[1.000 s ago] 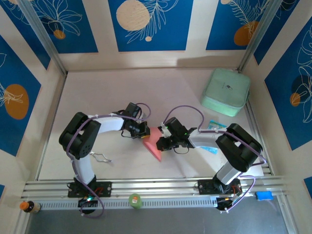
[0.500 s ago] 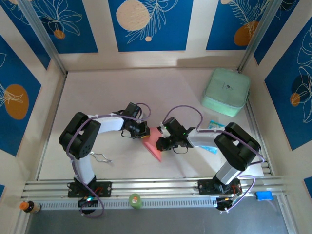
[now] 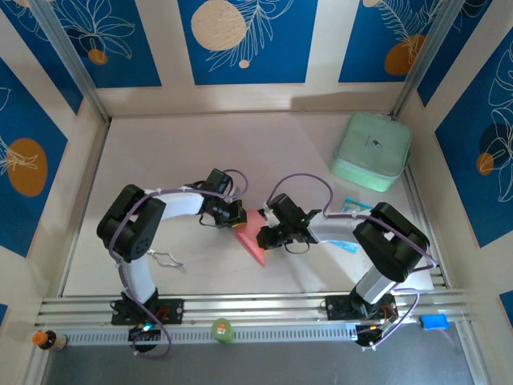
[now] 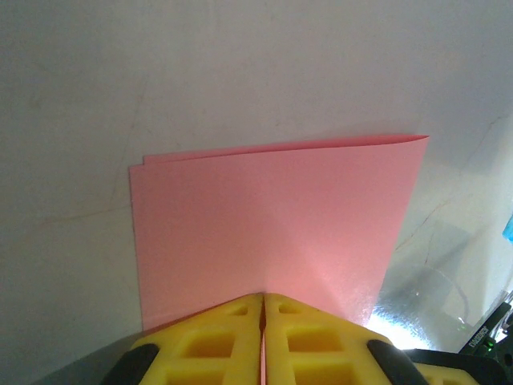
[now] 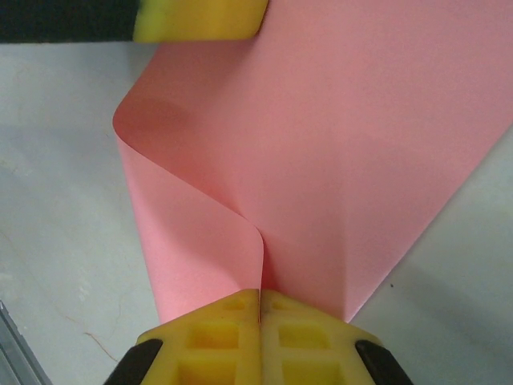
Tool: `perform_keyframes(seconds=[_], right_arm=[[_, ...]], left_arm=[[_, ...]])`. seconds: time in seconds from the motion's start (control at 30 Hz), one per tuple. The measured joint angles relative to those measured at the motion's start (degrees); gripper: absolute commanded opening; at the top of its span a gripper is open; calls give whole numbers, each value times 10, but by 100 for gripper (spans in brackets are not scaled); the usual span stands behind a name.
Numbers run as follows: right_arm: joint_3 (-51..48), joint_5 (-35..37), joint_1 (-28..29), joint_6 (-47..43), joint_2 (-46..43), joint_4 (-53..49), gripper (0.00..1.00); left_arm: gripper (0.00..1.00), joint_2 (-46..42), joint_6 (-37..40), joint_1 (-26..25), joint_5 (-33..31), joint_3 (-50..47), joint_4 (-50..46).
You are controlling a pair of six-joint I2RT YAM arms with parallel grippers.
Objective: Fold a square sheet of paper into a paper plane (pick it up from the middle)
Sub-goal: Third fold the triangle at the center of the table.
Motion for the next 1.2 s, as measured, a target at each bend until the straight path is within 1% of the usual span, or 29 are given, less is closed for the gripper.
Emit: perform_keyframes(seconds=[0.47, 0.6, 0.73, 0.87, 1.0, 1.07, 1.2], right_arm=[[0, 2, 3, 0, 5, 8, 1], [1, 0, 3, 0, 8, 14, 1], [3, -1, 3, 0, 14, 19, 1], [3, -3, 3, 0, 15, 25, 1], [3, -5, 3, 3, 18, 31, 1], [4, -5, 3, 5, 21, 38, 1], [11, -6, 0, 14, 29, 42, 1]], left_arm=[[11, -5, 1, 0, -12, 0, -9], [15, -9, 4, 0, -27, 8, -32], [23, -26, 14, 0, -50, 20, -50], [24, -71, 13, 0, -67, 19, -55], [21, -129, 8, 0, -67, -3, -38], [18, -152, -2, 0, -61, -22, -23], [10, -172, -23, 0, -42, -59, 7]])
